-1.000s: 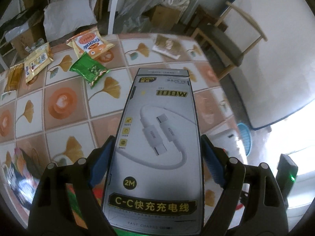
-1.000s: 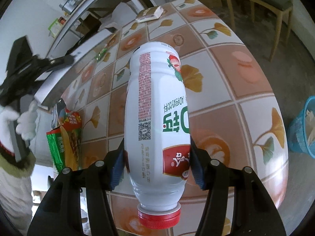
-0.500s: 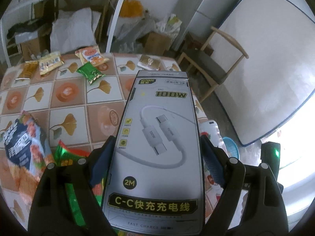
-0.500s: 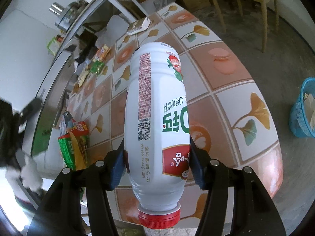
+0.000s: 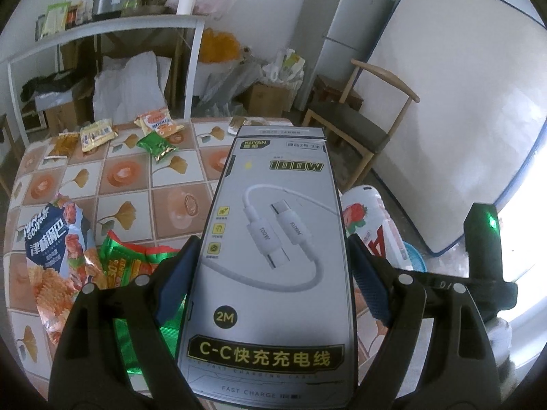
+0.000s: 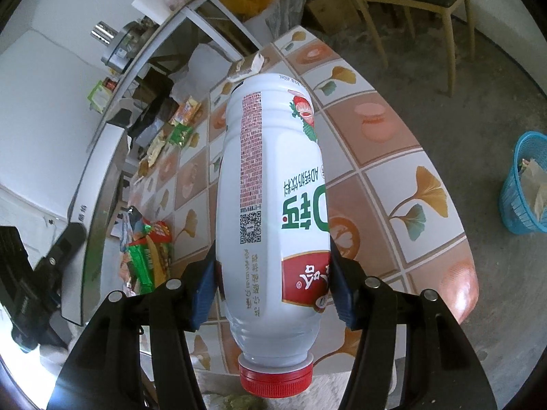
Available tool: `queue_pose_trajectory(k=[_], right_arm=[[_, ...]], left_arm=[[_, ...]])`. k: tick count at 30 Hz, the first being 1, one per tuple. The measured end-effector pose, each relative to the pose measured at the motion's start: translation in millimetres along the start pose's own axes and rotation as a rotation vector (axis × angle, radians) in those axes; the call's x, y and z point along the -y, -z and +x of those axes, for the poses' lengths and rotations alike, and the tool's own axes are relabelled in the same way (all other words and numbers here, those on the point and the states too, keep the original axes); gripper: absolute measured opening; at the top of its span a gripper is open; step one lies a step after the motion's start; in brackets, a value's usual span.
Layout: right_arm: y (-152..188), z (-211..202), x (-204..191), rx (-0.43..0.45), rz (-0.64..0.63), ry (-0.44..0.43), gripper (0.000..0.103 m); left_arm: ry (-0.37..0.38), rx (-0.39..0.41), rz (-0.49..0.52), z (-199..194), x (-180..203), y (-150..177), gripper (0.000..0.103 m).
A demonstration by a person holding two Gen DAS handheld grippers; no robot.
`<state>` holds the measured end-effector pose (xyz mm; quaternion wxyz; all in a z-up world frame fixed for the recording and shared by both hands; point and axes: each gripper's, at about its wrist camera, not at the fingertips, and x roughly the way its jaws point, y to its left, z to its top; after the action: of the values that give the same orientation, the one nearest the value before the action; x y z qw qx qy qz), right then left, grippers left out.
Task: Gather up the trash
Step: 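Carry the cable box and bottle over the blue wastebasket with both grippers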
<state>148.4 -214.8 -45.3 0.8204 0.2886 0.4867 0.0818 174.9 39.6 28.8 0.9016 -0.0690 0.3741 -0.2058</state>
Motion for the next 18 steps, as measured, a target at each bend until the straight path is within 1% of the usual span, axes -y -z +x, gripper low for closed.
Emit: queue_pose_trajectory(k=[11, 18], right_arm=[[0.6, -28.9, -3.4, 0.050, 0.004, -0.021, 0.056], [1.4, -48.4, 3.8, 0.086, 0.011, -0.021, 0.056]], left_arm=[[-0.003, 0.062, 0.078, -13.7, 30.0, 6.6, 0.081], [0.035, 0.066, 0.090, -11.8, 48.7, 6.7, 0.081]])
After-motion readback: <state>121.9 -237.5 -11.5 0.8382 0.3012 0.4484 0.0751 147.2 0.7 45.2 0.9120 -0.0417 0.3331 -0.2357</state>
